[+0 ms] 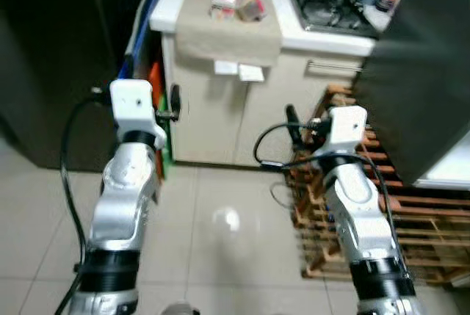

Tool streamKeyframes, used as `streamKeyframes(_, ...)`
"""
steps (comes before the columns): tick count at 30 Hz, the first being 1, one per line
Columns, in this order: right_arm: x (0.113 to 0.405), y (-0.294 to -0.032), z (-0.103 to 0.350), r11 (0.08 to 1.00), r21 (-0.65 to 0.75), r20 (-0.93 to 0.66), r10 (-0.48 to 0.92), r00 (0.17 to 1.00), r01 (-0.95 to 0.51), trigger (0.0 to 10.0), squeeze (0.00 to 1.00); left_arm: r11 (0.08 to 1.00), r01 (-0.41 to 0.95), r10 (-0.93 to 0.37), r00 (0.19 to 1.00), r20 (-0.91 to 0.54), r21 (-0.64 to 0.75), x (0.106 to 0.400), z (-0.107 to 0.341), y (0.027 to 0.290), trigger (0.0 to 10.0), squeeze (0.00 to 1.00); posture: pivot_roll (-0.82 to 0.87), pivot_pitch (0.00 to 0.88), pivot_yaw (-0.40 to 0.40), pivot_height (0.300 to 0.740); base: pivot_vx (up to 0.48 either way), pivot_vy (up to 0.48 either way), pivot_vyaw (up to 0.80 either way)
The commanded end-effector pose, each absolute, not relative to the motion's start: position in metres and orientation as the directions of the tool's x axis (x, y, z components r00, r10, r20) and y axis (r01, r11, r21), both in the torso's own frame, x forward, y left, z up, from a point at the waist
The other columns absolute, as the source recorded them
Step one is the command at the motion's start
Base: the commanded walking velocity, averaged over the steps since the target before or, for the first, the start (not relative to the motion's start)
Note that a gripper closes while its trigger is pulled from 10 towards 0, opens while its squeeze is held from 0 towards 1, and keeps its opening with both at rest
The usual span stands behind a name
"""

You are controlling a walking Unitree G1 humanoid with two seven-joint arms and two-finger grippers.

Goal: Restocking fridge

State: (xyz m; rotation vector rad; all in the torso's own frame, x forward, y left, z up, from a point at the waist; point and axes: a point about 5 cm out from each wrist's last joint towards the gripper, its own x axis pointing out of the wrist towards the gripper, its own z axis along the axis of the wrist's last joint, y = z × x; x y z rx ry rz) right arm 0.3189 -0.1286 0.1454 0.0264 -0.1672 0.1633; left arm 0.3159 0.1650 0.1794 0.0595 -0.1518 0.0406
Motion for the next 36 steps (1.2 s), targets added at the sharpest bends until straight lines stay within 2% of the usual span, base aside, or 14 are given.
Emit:
streamKeyframes(1, 0.319, -0.137, 0.143, 0.992, 0.004, 0.173, 0.122, 0.977, -0.125, 10.0, 0.00, 0.999, 0.012, -0.021, 0.983, 0.183, 0.050, 0.320, 0.187, 0.152, 10.0, 0.00, -0.01, 0.000, -0.045, 0.740, 0.469, 0.000, 0.00)
streamKeyframes(9, 0.325, -0.146, 0.165, 0.999, -0.012, 0.293, 0.044, 0.955, -0.042, 10.0, 0.00, 0.995, 0.055, -0.073, 0.968, 0.240, 0.080, 0.322, 0.195, 0.146, 10.0, 0.00, -0.01, 0.000, -0.054, 0.740, 0.471, 0.000, 0.00)
streamKeyframes(32, 0.318, -0.136, 0.151, 0.996, -0.023, 0.253, 0.091, 0.963, -0.088, 10.0, 0.00, 0.987, 0.151, -0.159, 0.962, 0.222, 0.054, 0.319, 0.191, 0.136, 10.0, 0.00, -0.02, 0.000, -0.052, 0.740, 0.479, 0.000, 0.00)
streamKeyframes(36, 0.318, -0.135, 0.152, 0.995, -0.033, 0.265, 0.102, 0.959, -0.096, 10.0, 0.00, 0.982, 0.182, -0.187, 0.955, 0.229, 0.045, 0.321, 0.192, 0.130, 10.0, 0.00, -0.04, 0.000, -0.026, 0.740, 0.480, 0.000, 0.00)
